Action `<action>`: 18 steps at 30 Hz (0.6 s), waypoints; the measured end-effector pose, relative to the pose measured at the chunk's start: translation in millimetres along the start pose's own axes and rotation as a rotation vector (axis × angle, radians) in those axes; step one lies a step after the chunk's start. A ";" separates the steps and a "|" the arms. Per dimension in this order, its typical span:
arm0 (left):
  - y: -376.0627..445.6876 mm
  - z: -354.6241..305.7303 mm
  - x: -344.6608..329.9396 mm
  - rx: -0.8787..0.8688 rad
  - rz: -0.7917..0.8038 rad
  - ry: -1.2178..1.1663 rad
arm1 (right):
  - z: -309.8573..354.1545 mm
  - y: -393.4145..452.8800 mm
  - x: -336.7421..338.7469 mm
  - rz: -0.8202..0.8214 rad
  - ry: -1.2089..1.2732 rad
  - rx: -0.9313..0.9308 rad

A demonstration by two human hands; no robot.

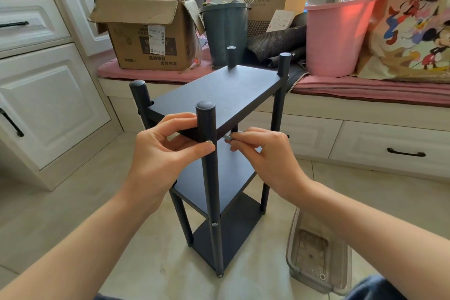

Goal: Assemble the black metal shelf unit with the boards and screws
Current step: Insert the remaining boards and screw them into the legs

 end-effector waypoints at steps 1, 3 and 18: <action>-0.2 -0.3 -0.2 -0.002 0.001 0.003 | 0.0 0.2 -0.5 -0.005 0.004 -0.004; -0.4 -0.5 -0.4 -0.005 -0.001 0.004 | 0.5 0.5 -2.0 -0.012 0.005 -0.007; 0.4 4.0 0.8 0.003 -0.005 -0.020 | -0.1 3.0 -10.0 -0.011 -0.075 -0.002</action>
Point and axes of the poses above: each hand's wrist, its own y-axis towards the middle knuckle, its own x-axis out of the back of the hand, z = x × y, the point moved 5 cm from there along y, towards the middle knuckle, and after that the axes turned 5 degrees about x, right-handed, at the moved point
